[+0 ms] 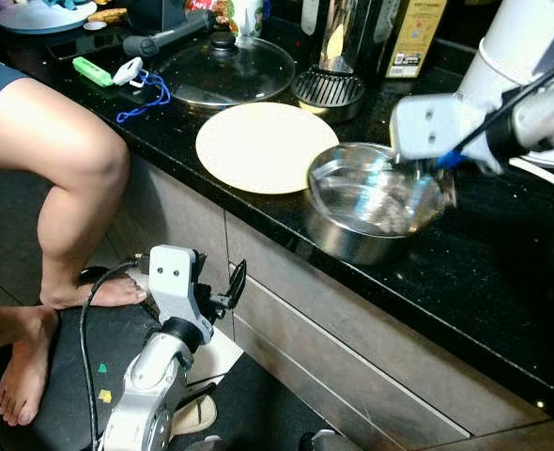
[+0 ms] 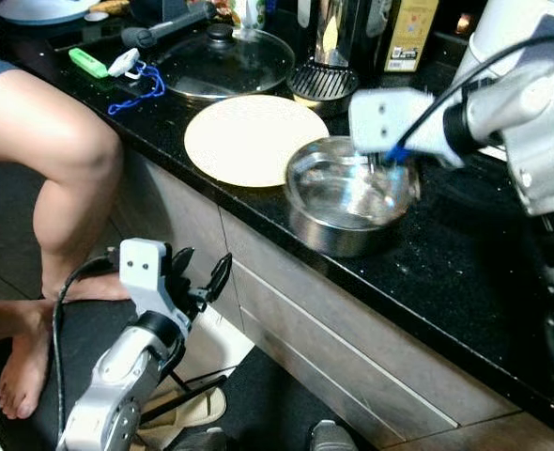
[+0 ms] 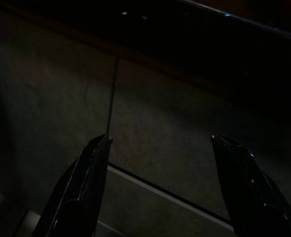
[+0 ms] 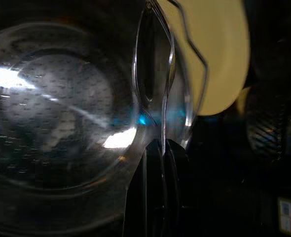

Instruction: Kitchen organization

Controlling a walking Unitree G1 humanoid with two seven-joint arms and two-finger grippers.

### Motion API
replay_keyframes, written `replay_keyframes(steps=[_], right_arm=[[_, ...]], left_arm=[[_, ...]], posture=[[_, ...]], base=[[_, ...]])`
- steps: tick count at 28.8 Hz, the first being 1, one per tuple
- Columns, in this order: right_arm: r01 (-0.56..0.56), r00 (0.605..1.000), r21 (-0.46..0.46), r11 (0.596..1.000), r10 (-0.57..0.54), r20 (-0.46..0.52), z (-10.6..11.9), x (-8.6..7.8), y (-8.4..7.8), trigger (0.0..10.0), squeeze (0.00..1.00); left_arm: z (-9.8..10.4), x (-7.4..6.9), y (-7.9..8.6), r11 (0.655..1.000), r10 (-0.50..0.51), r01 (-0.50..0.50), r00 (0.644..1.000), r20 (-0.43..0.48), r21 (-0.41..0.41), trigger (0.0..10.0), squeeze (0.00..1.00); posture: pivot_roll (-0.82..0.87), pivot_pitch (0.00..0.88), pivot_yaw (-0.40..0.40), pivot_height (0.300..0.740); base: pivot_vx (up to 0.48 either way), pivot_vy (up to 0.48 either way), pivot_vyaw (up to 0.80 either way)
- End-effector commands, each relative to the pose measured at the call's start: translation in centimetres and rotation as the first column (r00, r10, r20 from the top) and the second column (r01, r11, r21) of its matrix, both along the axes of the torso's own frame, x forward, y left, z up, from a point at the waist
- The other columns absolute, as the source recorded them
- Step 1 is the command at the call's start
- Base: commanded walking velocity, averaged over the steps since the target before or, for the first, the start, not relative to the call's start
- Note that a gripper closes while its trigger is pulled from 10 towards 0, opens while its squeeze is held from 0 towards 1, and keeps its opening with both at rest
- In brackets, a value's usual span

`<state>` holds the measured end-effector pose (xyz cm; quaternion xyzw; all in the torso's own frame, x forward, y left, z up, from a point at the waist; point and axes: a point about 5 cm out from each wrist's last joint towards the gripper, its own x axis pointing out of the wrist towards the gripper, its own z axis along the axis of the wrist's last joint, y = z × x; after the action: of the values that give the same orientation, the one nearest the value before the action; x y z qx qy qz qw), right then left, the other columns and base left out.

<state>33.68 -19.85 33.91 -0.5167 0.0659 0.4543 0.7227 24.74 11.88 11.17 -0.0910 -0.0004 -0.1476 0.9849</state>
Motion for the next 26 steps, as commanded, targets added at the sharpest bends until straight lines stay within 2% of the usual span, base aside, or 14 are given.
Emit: replay_keyframes(steps=[1, 8, 13, 15, 17, 19, 22, 23, 26], right_arm=[[0.017, 0.999, 0.055, 0.998, -0.02, 0.045, 0.8, 0.2, -0.3, 0.0, 0.0], [0.064, 0.992, 0.092, 0.994, -0.073, 0.106, 1.3, 0.8, -0.7, 0.0, 0.0], [0.077, 0.987, 0.161, 0.984, -0.099, 0.129, 1.8, 1.2, -0.7, 0.0, 0.0], [0.081, 0.982, 0.258, 0.963, -0.122, 0.146, 2.6, 1.5, -0.7, 0.0, 0.0], [0.092, 0.978, 0.262, 0.961, -0.136, 0.158, 2.7, 1.6, -0.8, 0.0, 0.0], [0.125, 0.967, 0.115, 0.985, -0.147, 0.206, 2.1, 1.6, -1.8, 0.0, 0.0], [0.171, 0.959, -0.077, 0.982, -0.148, 0.242, 1.2, 1.5, -3.1, 0.0, 0.0], [0.171, 0.959, -0.077, 0.982, -0.148, 0.242, 1.2, 1.5, -3.1, 0.0, 0.0], [0.213, 0.955, -0.19, 0.958, -0.163, 0.249, 0.8, 1.4, -4.1, 0.0, 0.0]], left_arm=[[-0.2, -0.1, -0.1, 1.0, 0.0, 0.0, 1.0, -0.014, -0.007, 10.0, 0.0], [-0.2, -0.2, -0.1, 1.0, -0.001, 0.001, 1.0, -0.015, -0.006, 10.0, 0.0], [-0.3, -0.2, -0.1, 1.0, -0.002, 0.002, 1.0, -0.017, -0.005, 10.0, 0.0], [-0.3, -0.3, -0.1, 1.0, -0.002, 0.002, 1.0, -0.018, -0.005, 10.0, 0.0], [-0.3, -0.3, -0.1, 1.0, -0.003, 0.003, 1.0, -0.018, -0.005, 10.0, 0.0], [-0.3, -0.3, -0.1, 1.0, -0.004, 0.004, 1.0, -0.019, -0.004, 10.0, 0.0], [-0.4, -0.3, -0.1, 1.0, -0.006, 0.006, 1.0, -0.02, -0.004, 10.0, 0.0], [-0.4, -0.3, -0.1, 1.0, -0.006, 0.006, 1.0, -0.02, -0.004, 10.0, 0.0], [-0.4, -0.4, -0.2, 1.0, -0.007, 0.007, 1.0, -0.02, -0.005, 10.0, 0.0]], posture=[[0.0, 0.11, -0.034, 0.74], [0.0, 0.109, -0.033, 0.74], [0.0, 0.107, -0.034, 0.74], [0.0, 0.106, -0.034, 0.74], [0.0, 0.104, -0.033, 0.74], [0.0, 0.101, -0.032, 0.74], [0.0, 0.099, -0.031, 0.74], [0.0, 0.099, -0.031, 0.74], [0.0, 0.099, -0.035, 0.74]], base=[[0.0, 0.0, 0.0], [0.0, 0.0, 0.0], [0.0, 0.0, 0.0], [0.0, 0.0, 0.0], [0.0, 0.0, 0.0], [0.0, 0.0, 0.0], [0.0, 0.0, 0.0], [0.0, 0.0, 0.0], [0.0, 0.0, 0.0]])
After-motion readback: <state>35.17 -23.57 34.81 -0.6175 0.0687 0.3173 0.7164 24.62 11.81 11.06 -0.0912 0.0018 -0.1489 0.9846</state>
